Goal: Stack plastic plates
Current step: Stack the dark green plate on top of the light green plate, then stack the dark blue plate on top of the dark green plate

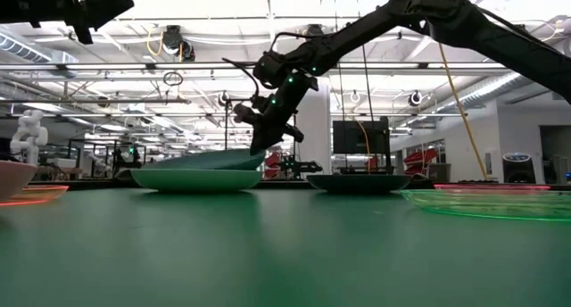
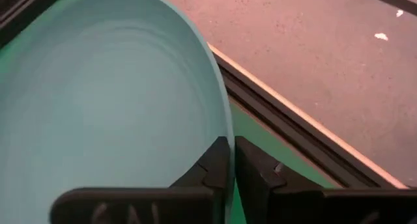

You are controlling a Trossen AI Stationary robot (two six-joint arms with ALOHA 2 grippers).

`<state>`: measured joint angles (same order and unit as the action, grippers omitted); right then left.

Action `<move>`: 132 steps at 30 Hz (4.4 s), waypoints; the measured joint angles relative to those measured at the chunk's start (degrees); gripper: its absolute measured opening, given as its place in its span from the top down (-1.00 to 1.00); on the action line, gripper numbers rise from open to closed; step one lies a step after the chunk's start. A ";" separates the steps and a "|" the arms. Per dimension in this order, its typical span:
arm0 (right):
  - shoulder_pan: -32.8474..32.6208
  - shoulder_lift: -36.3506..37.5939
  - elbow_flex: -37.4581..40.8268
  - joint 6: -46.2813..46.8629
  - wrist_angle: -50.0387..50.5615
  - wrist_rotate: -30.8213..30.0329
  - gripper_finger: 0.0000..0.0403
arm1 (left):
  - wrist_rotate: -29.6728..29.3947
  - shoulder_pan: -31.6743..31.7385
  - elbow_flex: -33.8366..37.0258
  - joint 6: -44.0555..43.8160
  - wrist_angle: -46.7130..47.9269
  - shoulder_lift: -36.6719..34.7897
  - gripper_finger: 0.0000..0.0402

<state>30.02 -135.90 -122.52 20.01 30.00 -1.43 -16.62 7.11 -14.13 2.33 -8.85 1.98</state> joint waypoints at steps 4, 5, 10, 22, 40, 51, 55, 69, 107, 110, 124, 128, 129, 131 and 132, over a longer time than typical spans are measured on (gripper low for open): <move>-0.11 0.00 0.00 0.21 0.03 0.02 0.71 | 0.00 0.00 0.00 -0.04 0.17 -0.01 0.31; -0.11 0.00 0.00 0.20 0.03 0.02 0.67 | 0.00 0.00 0.00 -0.04 0.18 0.00 0.31; -0.11 0.24 0.00 -0.31 0.49 0.18 0.46 | 0.00 0.00 0.00 -0.12 0.21 0.00 0.31; -7.14 8.64 0.02 -14.34 14.77 -10.22 0.37 | 0.06 0.00 0.00 -6.75 1.52 -0.01 0.31; -33.58 27.00 0.02 -12.29 44.69 -12.05 0.50 | 15.15 -0.13 0.00 -22.08 2.52 7.88 0.31; -45.62 31.57 4.66 -13.03 44.42 -18.23 0.50 | 15.17 -0.15 0.00 -25.88 -1.56 14.25 0.31; -46.32 37.52 17.12 -9.98 40.29 -23.76 0.50 | 15.17 -0.15 0.00 -26.55 -1.78 15.13 0.31; -30.54 58.59 64.13 -10.69 -5.12 -23.95 0.50 | 8.21 -0.11 0.00 -23.19 -2.27 15.34 0.31; -16.90 38.64 65.05 -18.90 -11.02 -10.61 0.17 | -10.58 0.00 0.00 7.93 -16.97 15.34 0.31; -16.90 37.76 65.05 -18.21 -11.19 -12.09 0.19 | -10.58 0.02 0.00 7.99 -16.99 15.34 0.31; -16.63 33.86 65.02 -17.87 -12.84 -12.19 0.50 | -10.56 0.04 0.00 7.22 -14.85 15.34 0.31; -16.63 34.03 65.02 -17.90 -12.63 -12.43 0.72 | -10.54 0.04 0.00 6.69 -14.85 15.34 0.31; -16.63 34.07 65.02 -17.95 -12.61 -12.74 0.78 | -10.54 0.04 0.00 6.67 -14.85 15.34 0.31; -16.63 34.16 65.00 -18.19 -12.52 -13.61 0.89 | -10.54 0.04 0.00 6.62 -14.79 15.34 0.31; -16.63 34.16 64.96 -18.36 -12.44 -14.02 0.92 | -10.54 0.04 0.00 6.62 -14.67 15.34 0.31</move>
<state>13.39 -101.73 -57.56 1.65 17.56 -15.46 -27.16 7.16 -14.13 8.95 -23.53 17.32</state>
